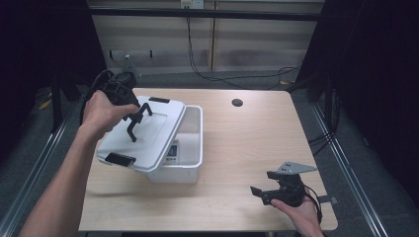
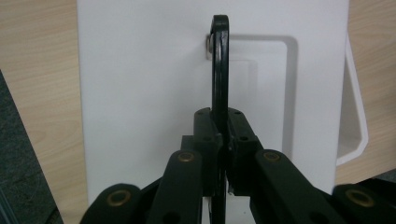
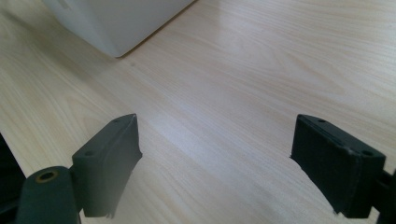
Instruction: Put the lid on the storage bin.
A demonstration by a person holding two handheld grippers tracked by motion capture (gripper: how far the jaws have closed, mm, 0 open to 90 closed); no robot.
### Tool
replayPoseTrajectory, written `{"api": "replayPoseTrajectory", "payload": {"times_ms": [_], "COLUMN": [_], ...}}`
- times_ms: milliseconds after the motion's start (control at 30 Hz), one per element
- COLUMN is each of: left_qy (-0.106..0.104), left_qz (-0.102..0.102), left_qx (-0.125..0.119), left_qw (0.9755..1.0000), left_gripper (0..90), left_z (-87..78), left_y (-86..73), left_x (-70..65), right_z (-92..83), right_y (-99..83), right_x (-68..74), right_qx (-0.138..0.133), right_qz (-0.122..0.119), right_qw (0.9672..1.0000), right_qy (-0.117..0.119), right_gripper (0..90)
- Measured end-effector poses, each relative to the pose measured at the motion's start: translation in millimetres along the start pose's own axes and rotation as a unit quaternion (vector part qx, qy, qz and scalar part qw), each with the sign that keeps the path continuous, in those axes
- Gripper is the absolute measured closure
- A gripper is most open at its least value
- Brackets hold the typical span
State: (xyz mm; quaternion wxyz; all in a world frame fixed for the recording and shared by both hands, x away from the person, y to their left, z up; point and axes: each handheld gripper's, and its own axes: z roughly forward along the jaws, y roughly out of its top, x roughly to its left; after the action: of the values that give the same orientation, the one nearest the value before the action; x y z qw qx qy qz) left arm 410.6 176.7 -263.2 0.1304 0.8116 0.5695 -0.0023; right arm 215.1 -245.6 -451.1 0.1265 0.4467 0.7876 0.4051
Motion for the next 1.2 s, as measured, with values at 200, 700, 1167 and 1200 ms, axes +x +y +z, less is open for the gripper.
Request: {"api": "replayPoseTrajectory", "payload": {"times_ms": [200,700,1167,1200], "left_qy": [-0.021,-0.007,-0.003,-0.003], "left_qz": [-0.020,-0.089,-0.152,-0.151], "left_qx": [-0.008,-0.012,-0.017,-0.016], "left_qw": [0.9995,0.9959,0.9882,0.9884], "left_gripper": [84.9,84.9,84.9,84.9], "left_z": [4.6,15.4,17.5,18.3], "left_y": [3.8,9.3,12.7,13.0], "left_x": [-5.4,-20.9,-25.1,-25.6], "right_z": [-0.2,0.1,-0.4,-0.2], "right_y": [-0.1,0.0,-0.2,-0.2], "right_x": [0.4,0.9,0.9,0.7], "right_qx": [0.000,0.001,0.001,0.000], "right_qz": [-0.003,-0.005,-0.004,-0.005], "right_qw": [1.0000,1.0000,1.0000,1.0000], "right_qy": [0.000,0.005,0.005,0.005], "right_gripper": [14.5,14.3,14.3,14.3]}}
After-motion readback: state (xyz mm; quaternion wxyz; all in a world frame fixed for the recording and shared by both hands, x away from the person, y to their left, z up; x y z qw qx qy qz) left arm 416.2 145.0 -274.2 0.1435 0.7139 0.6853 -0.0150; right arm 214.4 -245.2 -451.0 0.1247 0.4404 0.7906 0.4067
